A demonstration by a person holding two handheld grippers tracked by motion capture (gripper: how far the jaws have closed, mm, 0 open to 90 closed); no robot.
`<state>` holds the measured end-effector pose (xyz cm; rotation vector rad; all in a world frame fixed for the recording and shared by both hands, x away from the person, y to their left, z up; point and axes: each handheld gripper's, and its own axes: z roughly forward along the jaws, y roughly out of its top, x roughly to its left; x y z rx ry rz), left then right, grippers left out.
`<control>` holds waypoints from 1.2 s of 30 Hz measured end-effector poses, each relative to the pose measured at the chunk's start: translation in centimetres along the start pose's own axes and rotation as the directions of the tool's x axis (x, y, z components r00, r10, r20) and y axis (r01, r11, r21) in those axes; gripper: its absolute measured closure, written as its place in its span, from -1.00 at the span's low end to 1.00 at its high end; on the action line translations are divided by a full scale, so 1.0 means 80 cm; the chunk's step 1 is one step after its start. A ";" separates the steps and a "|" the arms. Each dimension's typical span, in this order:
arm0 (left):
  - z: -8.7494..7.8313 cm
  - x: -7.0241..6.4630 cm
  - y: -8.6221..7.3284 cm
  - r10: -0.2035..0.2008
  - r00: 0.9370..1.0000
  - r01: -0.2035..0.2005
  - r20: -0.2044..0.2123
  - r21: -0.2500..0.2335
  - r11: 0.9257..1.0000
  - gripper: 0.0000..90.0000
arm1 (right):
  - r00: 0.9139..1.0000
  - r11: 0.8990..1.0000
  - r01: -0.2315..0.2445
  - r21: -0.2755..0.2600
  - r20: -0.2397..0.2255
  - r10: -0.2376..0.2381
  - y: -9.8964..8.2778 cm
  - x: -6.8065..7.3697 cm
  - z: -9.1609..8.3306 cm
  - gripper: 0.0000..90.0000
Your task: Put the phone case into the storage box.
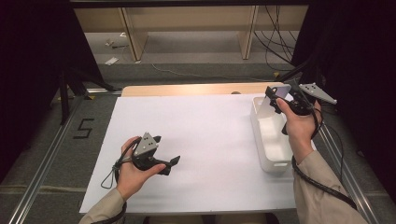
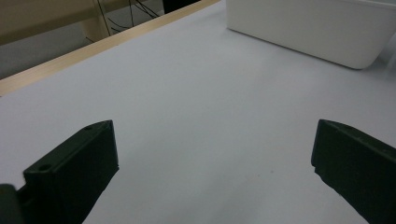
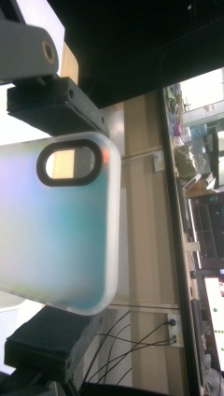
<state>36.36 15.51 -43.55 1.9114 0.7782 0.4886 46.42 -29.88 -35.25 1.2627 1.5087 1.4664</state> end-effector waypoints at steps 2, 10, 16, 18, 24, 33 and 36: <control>0.000 0.000 0.000 0.000 1.000 0.000 0.000 0.000 1.000 -1.00 | 1.000 1.000 -0.002 0.000 0.001 0.002 0.000 0.000 0.000 -0.60; 0.000 0.000 0.000 0.002 1.000 -0.002 -0.001 -0.001 1.000 -1.00 | 1.000 1.000 -0.004 0.000 0.005 0.004 0.000 -0.002 0.000 -0.60; 0.000 0.000 0.000 0.000 1.000 0.000 -0.002 -0.001 1.000 -1.00 | 1.000 1.000 -0.003 0.000 0.006 0.003 0.000 -0.004 0.000 -0.60; 0.000 0.000 0.000 0.001 1.000 -0.001 -0.001 -0.001 1.000 -1.00 | 1.000 1.000 -0.003 0.000 0.009 0.003 0.000 -0.004 0.000 -0.60; 0.000 0.000 0.000 0.001 1.000 -0.001 -0.002 -0.001 1.000 -1.00 | 1.000 1.000 -0.001 0.000 0.013 0.001 0.000 -0.005 0.000 -0.60; 0.000 0.000 0.000 0.001 1.000 -0.001 -0.002 -0.001 1.000 -1.00 | 1.000 1.000 0.001 -0.001 0.020 -0.001 0.000 -0.008 0.000 -0.60; 0.000 0.000 0.000 0.001 1.000 -0.001 -0.002 -0.001 1.000 -1.00 | 1.000 1.000 0.001 0.000 0.021 -0.001 0.000 -0.008 0.000 -0.60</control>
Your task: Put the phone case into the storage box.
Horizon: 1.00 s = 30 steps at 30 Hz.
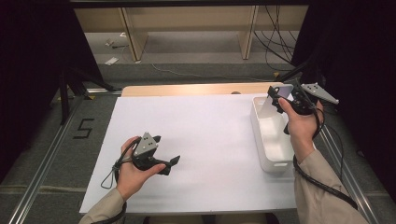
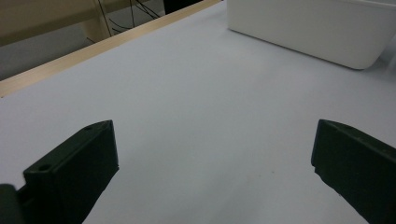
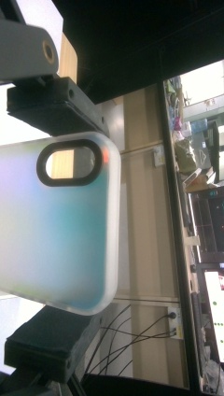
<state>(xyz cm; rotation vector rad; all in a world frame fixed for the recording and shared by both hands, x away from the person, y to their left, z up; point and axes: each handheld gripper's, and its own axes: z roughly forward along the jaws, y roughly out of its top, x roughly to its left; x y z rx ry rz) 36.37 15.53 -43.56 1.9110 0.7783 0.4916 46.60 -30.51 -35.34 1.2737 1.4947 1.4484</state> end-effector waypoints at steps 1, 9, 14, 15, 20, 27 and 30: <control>0.000 0.000 0.000 0.000 1.000 0.000 0.000 0.000 1.000 -1.00 | 1.000 1.000 0.000 0.000 0.000 0.000 0.000 0.000 0.000 -0.60; 0.000 0.000 0.000 0.000 1.000 0.000 -0.001 0.000 1.000 -1.00 | 1.000 1.000 -0.001 -0.002 0.006 0.001 0.001 -0.003 -0.001 -0.60; 0.000 0.000 0.000 0.000 1.000 0.000 -0.001 0.000 1.000 -1.00 | 1.000 1.000 -0.003 -0.005 0.010 0.003 0.000 -0.005 0.000 -0.60; 0.000 0.000 0.000 0.000 1.000 0.000 -0.001 0.000 1.000 -1.00 | 1.000 1.000 -0.003 -0.003 0.011 0.003 0.000 -0.005 -0.001 -0.60; 0.000 0.000 0.000 0.000 1.000 0.000 -0.002 0.000 1.000 -1.00 | 1.000 1.000 -0.004 -0.002 0.014 0.004 0.000 -0.005 0.000 -0.60; 0.000 0.000 0.000 0.000 1.000 0.000 -0.002 0.001 1.000 -1.00 | 1.000 1.000 -0.002 0.001 0.017 0.002 -0.001 -0.007 0.000 -0.60; 0.000 0.000 0.000 0.000 1.000 0.000 -0.002 0.000 1.000 -1.00 | 1.000 1.000 -0.003 0.000 0.018 0.003 -0.001 -0.007 0.000 -0.60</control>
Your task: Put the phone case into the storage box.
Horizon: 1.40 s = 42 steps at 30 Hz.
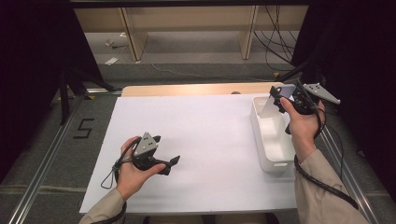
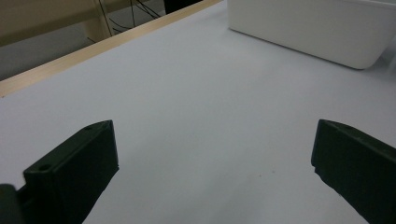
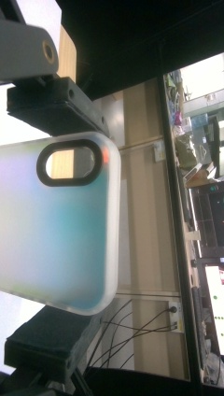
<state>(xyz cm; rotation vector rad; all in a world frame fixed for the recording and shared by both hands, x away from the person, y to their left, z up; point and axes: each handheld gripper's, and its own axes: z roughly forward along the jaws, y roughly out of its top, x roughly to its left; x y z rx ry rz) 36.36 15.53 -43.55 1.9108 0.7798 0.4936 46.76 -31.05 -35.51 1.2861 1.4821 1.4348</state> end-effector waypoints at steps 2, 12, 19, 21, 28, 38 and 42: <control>0.000 0.000 0.000 0.000 1.000 0.000 0.000 0.001 1.000 -1.00 | 1.000 1.000 0.000 0.000 0.002 0.000 0.000 0.000 0.000 -0.60; 0.001 -0.001 0.000 0.000 1.000 0.000 -0.002 0.000 1.000 -1.00 | 1.000 1.000 0.008 0.009 0.007 -0.009 -0.003 -0.002 0.002 -0.60; 0.001 -0.001 -0.001 0.000 1.000 0.000 -0.001 -0.001 1.000 -1.00 | 1.000 1.000 0.011 0.018 0.011 -0.012 -0.006 -0.003 0.003 -0.60; 0.001 -0.001 -0.001 0.000 1.000 0.000 -0.001 -0.001 1.000 -1.00 | 1.000 1.000 0.014 0.020 0.013 -0.014 -0.006 -0.003 0.004 -0.60; 0.001 -0.001 -0.001 -0.002 1.000 0.002 -0.004 -0.003 1.000 -1.00 | 1.000 1.000 0.018 0.025 0.016 -0.019 -0.007 -0.002 0.005 -0.60; 0.001 -0.002 -0.001 -0.003 1.000 0.003 -0.012 -0.008 1.000 -1.00 | 0.999 0.999 0.029 0.024 0.022 -0.030 -0.010 -0.003 0.007 -0.60; 0.001 -0.001 -0.001 -0.006 1.000 0.006 -0.013 -0.009 1.000 -1.00 | 0.999 0.999 0.037 0.029 0.022 -0.038 -0.010 -0.002 0.009 -0.60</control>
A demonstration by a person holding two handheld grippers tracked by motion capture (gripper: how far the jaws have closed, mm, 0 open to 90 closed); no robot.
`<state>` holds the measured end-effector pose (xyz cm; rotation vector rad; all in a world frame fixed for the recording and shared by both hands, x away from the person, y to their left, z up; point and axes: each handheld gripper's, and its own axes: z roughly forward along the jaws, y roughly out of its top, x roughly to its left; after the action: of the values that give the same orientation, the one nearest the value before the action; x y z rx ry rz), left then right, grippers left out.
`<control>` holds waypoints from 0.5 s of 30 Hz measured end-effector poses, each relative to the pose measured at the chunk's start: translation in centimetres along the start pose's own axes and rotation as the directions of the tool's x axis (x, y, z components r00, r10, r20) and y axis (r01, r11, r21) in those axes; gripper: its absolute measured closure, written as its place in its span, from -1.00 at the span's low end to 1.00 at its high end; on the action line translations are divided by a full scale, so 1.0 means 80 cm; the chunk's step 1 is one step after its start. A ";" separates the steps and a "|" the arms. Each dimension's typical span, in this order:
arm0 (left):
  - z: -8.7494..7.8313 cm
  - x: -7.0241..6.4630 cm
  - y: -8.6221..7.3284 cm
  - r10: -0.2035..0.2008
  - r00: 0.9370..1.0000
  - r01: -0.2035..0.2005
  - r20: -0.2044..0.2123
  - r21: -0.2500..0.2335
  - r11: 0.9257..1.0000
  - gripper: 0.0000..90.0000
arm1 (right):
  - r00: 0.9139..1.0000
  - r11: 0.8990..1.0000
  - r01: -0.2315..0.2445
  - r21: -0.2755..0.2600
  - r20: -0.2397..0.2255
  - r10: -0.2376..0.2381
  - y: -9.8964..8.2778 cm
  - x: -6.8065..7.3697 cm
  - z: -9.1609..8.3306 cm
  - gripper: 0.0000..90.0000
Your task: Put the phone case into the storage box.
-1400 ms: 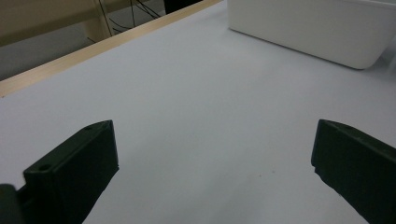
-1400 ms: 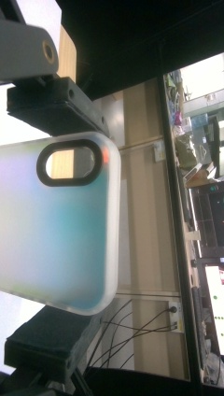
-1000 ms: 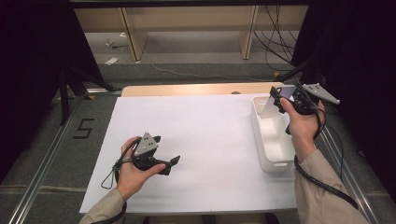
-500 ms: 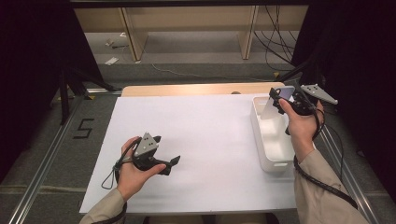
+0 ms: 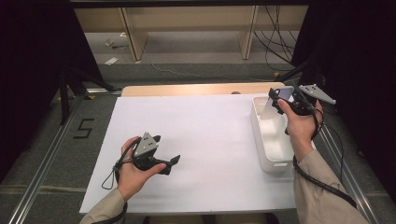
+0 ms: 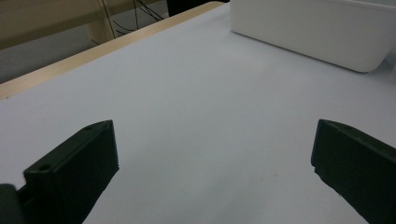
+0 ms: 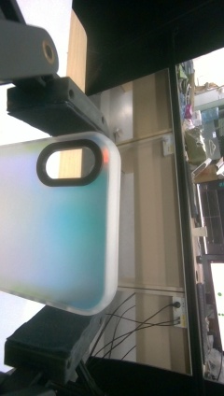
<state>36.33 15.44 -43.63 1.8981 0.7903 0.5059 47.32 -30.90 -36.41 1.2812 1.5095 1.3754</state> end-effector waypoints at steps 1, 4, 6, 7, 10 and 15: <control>0.000 0.000 0.000 0.000 1.000 0.000 -0.001 0.000 1.000 -1.00 | 1.000 1.000 0.004 0.001 0.000 -0.004 0.000 0.000 0.001 -0.60; 0.001 0.000 0.000 0.000 1.000 0.000 -0.002 0.000 1.000 -1.00 | 1.000 1.000 0.006 0.003 -0.003 -0.006 0.000 0.001 0.003 -0.60; 0.000 0.000 0.000 0.001 1.000 -0.001 -0.004 -0.001 1.000 -1.00 | 1.000 1.000 0.006 0.005 -0.003 -0.006 0.001 0.001 0.003 -0.60; 0.000 0.000 0.000 0.002 1.000 -0.002 -0.005 -0.002 1.000 -1.00 | 1.000 1.000 0.007 0.004 -0.003 -0.007 0.001 0.001 0.004 -0.60; 0.000 0.000 0.000 0.001 1.000 -0.001 -0.009 -0.004 1.000 -1.00 | 1.000 1.000 0.010 0.009 -0.002 -0.010 0.002 0.000 0.005 -0.60; -0.001 0.000 0.000 -0.001 1.000 0.001 -0.008 -0.008 1.000 -1.00 | 1.000 1.000 0.017 0.014 0.002 -0.017 0.003 -0.001 0.008 -0.60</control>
<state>36.30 15.48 -43.63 1.8893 0.7939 0.5155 47.98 -30.84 -36.32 1.2750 1.5277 1.3551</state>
